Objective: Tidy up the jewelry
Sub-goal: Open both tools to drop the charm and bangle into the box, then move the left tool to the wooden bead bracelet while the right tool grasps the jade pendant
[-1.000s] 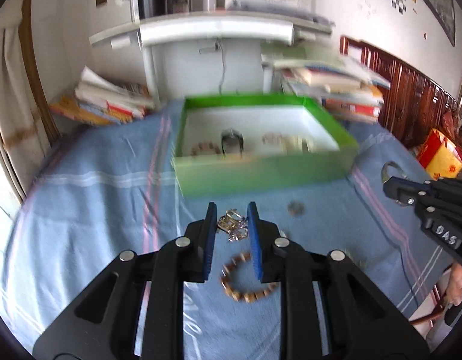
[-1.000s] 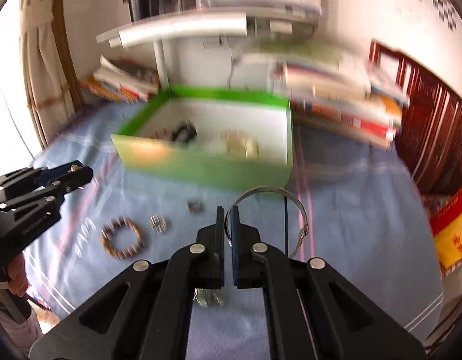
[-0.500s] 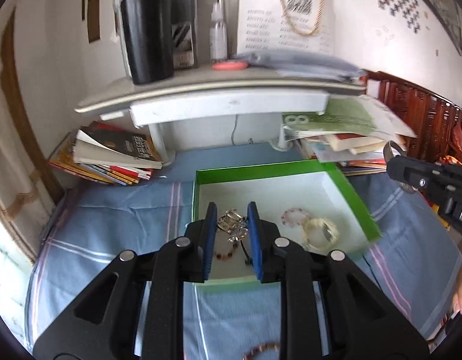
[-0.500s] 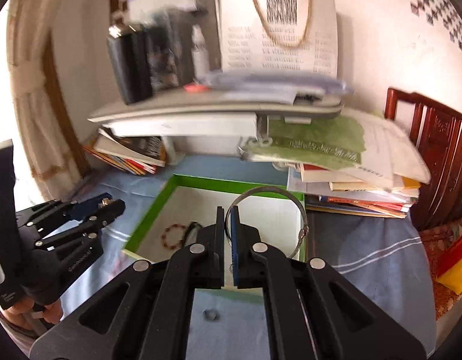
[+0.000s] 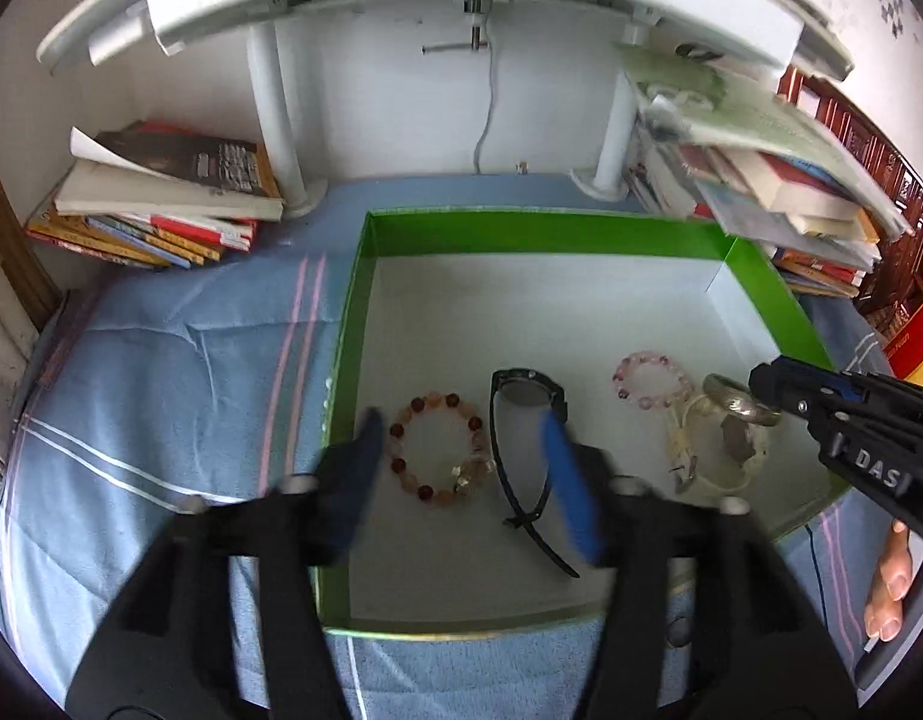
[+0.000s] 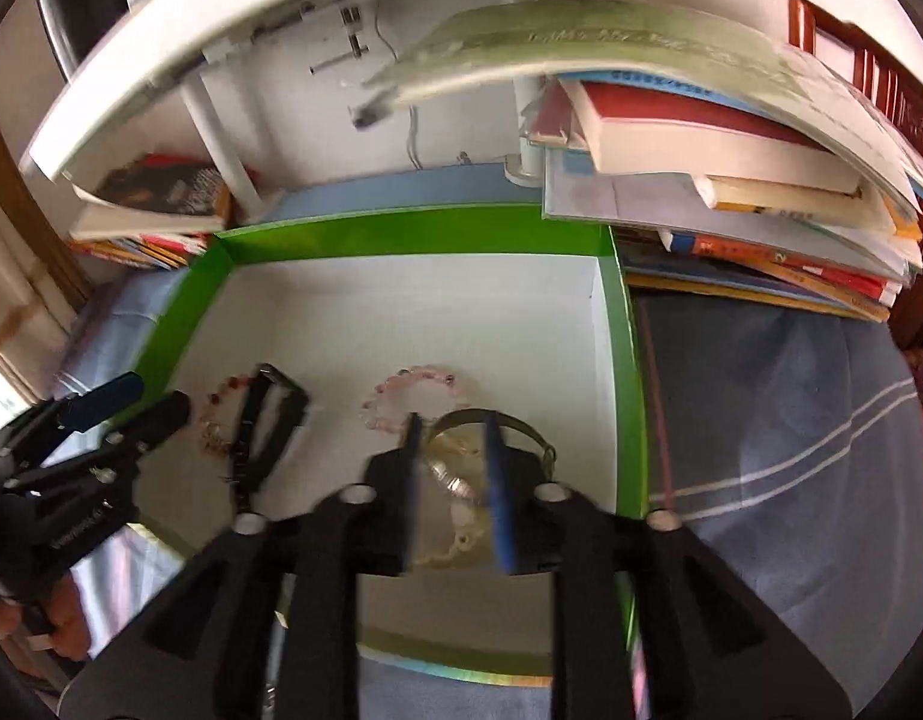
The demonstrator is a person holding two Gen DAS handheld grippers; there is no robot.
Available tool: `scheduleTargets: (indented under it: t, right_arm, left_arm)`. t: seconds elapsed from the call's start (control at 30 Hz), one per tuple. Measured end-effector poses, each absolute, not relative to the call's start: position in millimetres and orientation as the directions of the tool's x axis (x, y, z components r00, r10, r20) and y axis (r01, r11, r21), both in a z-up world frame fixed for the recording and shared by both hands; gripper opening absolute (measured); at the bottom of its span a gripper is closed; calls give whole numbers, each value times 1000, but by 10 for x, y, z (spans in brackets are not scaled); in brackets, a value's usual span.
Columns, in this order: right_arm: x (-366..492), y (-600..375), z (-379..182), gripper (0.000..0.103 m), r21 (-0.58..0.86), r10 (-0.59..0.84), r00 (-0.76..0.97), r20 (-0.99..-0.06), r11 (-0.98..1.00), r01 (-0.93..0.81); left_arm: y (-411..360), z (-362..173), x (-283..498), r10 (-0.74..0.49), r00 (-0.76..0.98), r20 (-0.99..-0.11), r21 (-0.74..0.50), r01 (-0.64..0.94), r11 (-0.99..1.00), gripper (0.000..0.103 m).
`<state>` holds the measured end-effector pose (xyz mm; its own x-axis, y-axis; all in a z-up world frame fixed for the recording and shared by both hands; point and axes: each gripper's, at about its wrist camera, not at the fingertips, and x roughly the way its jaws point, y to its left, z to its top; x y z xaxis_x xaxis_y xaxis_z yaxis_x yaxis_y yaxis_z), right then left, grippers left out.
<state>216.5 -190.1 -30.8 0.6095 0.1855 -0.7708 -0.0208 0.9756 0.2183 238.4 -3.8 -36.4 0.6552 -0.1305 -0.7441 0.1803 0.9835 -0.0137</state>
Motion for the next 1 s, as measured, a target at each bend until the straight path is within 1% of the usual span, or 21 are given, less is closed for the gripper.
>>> scheduleTargets:
  t: [0.03,0.07,0.17,0.2,0.3,0.37,0.5,0.57,0.7,0.87,0.9,0.93,0.97,1.0]
  right_arm:
    - [2059,-1905,-238,43,224,189,620,-761,974,-22]
    - [1935,-1895,-179,45,216,189,630,-754,976,-33]
    - [1512,-1834,-120,45,172,193,635,-748,981,-95]
    - [1400,-1816,-144,45,155,184,639,-747,983,-101]
    - [994,-1730,-295,45,59,105,653,-750,994,-92]
    - [751,-1694,-441,45,37,94,628,-773,994,-104]
    - [394,-1615,-589,45,84,148,591,-793,987,-135]
    - [325,-1504,-653,45,94,166,572,-804,984,-153]
    - [287,-1341,-803,45,38,105,554,-826,991,-131]
    - [268,-1306,-939,45,25,71,528,-846,995,-94]
    - [263,-1295,-952,45,21,67,526,-848,995,-94]
    - [266,-1292,-951,45,17,64,524,-849,995,-95]
    - [269,-1283,-955,45,11,59,522,-851,996,-94]
    - [268,-1283,-964,45,6,53,521,-852,996,-92]
  left_arm:
    - [-32,-326,2346,-131,663,-737,-14,179,984,69]
    - [-15,-285,2288,-129,672,-730,-12,176,984,70]
    - [61,-206,2009,-105,690,-716,17,167,986,71]
    - [101,-213,1856,-89,697,-711,34,161,986,74]
    - [190,-338,1399,-50,709,-703,71,140,988,77]
    - [229,-493,1076,-54,696,-716,73,152,986,77]
    - [287,-723,645,-58,670,-740,53,144,988,77]
    - [292,-791,565,-68,655,-753,34,142,989,77]
    - [241,-856,538,-71,641,-765,27,142,989,77]
    - [130,-951,487,-46,639,-768,61,145,988,77]
    - [114,-972,474,-45,636,-770,60,142,988,76]
    - [106,-996,456,-41,634,-772,59,136,989,71]
    - [109,-1025,436,-43,637,-769,53,131,990,70]
    - [114,-1033,420,-46,646,-762,47,126,991,66]
